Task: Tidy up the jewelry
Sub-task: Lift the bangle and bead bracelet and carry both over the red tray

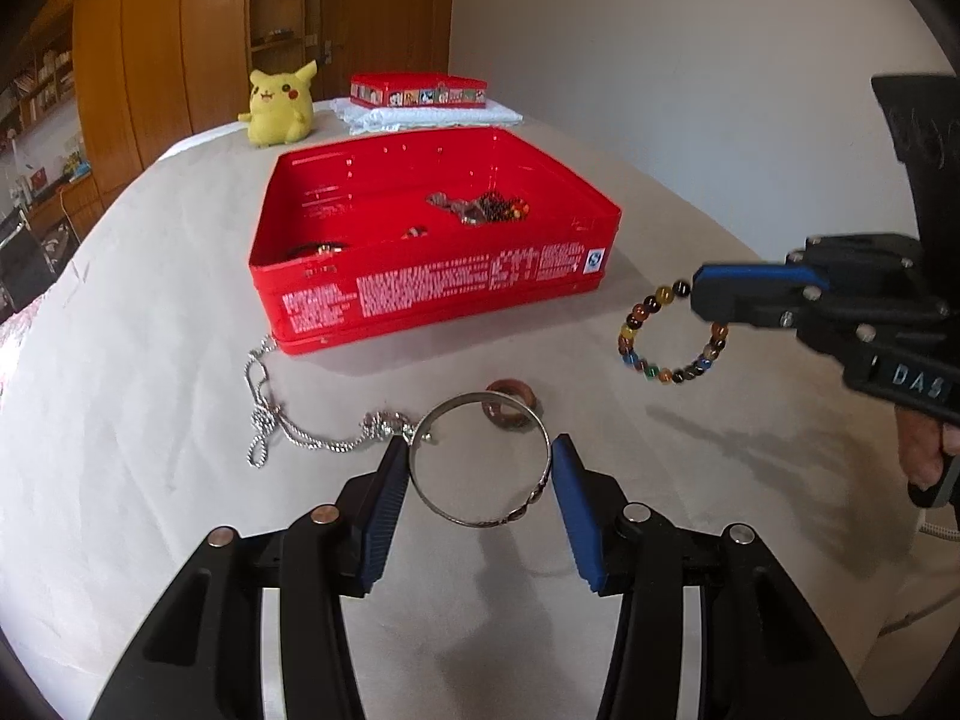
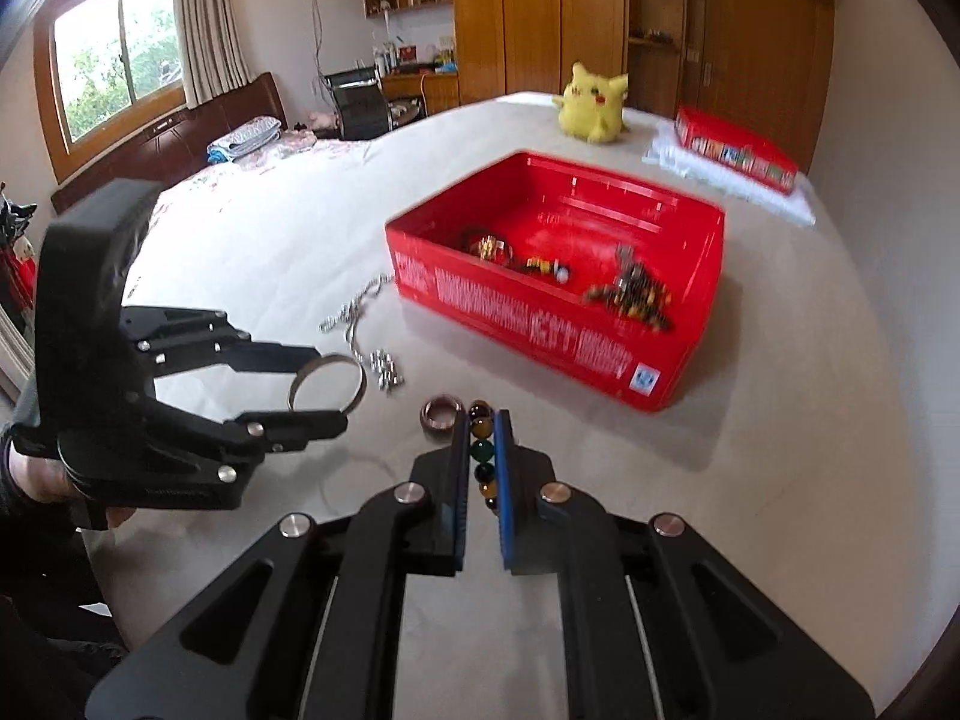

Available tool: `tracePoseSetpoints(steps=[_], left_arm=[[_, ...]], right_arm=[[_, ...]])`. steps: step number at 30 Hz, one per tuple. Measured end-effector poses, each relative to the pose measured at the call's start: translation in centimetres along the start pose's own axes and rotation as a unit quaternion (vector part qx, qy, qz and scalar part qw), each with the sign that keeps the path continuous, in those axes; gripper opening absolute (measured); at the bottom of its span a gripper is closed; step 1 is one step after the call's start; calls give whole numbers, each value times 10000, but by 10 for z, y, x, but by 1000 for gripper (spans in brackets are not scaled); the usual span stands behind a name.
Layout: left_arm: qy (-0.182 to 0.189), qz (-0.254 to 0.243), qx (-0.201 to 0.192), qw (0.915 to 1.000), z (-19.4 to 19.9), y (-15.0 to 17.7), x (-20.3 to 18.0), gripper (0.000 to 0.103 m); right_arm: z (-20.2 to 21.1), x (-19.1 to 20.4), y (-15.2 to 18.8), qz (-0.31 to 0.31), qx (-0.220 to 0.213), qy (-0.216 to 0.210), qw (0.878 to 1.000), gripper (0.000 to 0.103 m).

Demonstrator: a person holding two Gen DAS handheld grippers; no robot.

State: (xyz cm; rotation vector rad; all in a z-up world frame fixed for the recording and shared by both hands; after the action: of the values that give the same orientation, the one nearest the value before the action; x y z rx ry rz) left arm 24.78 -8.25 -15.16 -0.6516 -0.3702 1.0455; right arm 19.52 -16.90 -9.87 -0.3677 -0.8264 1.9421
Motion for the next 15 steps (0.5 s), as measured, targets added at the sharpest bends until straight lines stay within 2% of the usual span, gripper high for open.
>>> tracePoseSetpoints(steps=[15], left_arm=[[-195,-293,-367,9987,34,-37,-1,49]], right_arm=[[30,5,-47,287,-328,82,9990,6]])
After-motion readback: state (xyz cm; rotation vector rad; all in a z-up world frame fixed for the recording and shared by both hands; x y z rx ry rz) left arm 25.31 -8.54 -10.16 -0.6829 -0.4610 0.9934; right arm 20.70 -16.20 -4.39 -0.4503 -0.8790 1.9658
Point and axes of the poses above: each gripper's, at about its wrist camera, not at the fingertips, and z roughly against the way its jaws point, x to its left, y to its underside, the point moved 9 cm from there along -z, roughly the way its jaws point, and after that the axes turned 4 degrees about -z, right-handed, at the moved point
